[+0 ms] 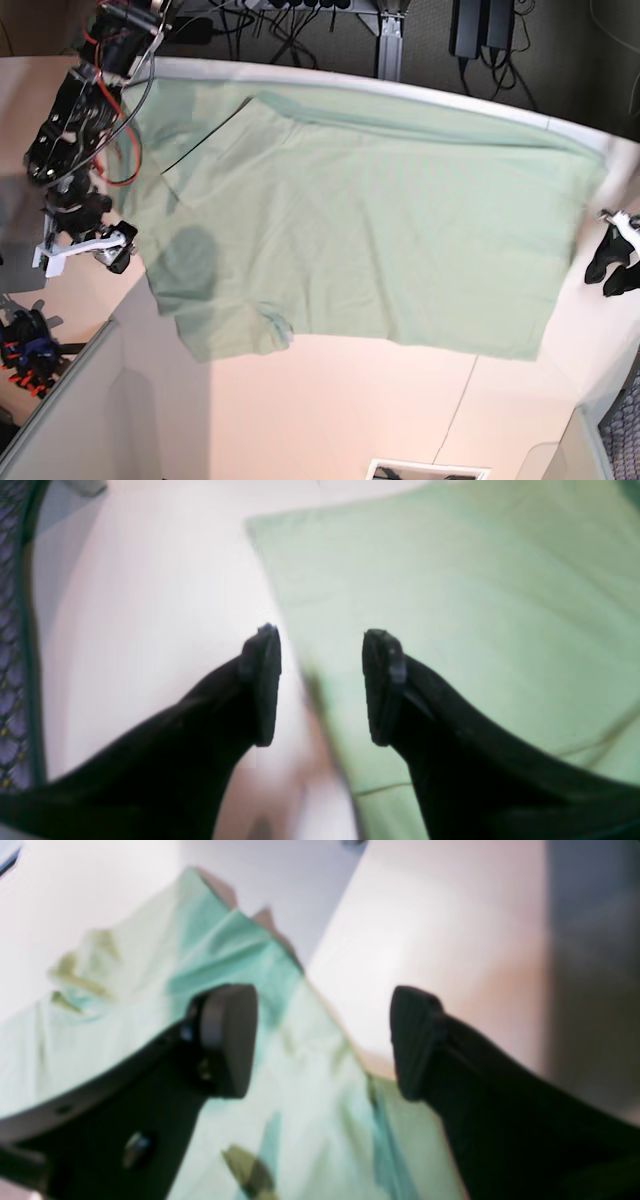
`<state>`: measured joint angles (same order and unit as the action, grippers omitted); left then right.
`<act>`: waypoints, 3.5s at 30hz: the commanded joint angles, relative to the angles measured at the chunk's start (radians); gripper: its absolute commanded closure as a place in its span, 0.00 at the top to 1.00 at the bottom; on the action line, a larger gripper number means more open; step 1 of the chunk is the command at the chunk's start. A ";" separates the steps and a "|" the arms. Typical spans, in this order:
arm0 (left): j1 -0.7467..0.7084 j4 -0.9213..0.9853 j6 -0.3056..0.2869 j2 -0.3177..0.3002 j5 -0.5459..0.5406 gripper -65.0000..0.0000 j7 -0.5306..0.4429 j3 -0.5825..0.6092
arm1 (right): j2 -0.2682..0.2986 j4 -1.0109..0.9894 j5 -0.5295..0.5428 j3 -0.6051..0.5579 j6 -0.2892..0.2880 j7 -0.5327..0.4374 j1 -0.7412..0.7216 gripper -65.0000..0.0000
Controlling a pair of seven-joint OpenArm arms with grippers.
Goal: Fold the T-shirt properly
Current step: 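Release the shoulders and move both grippers to the shirt's hem corners, then grasp the hem corners and fold the hem up onto the collar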
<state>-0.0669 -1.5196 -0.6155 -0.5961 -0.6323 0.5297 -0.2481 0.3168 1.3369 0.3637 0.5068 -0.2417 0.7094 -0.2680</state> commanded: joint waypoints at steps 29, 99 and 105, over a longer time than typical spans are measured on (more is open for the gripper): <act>0.632 0.896 0.142 0.251 0.190 0.55 -0.206 0.208 | 0.013 -0.031 0.019 0.000 0.002 0.062 0.069 0.63; 0.630 0.864 -0.083 0.243 0.046 0.00 -0.098 0.209 | -0.066 -0.562 -0.259 -0.222 -0.062 -0.261 -0.344 0.00; 0.613 0.811 -0.083 0.200 -0.110 0.00 0.048 0.209 | -0.025 -0.338 -0.174 -0.222 -0.072 -0.229 -0.239 0.00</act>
<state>0.5163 -0.6891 -0.6792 -0.3779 -0.7227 0.5919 -0.0364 0.2749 0.9836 0.1856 0.2829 -0.3111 0.4988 -0.4805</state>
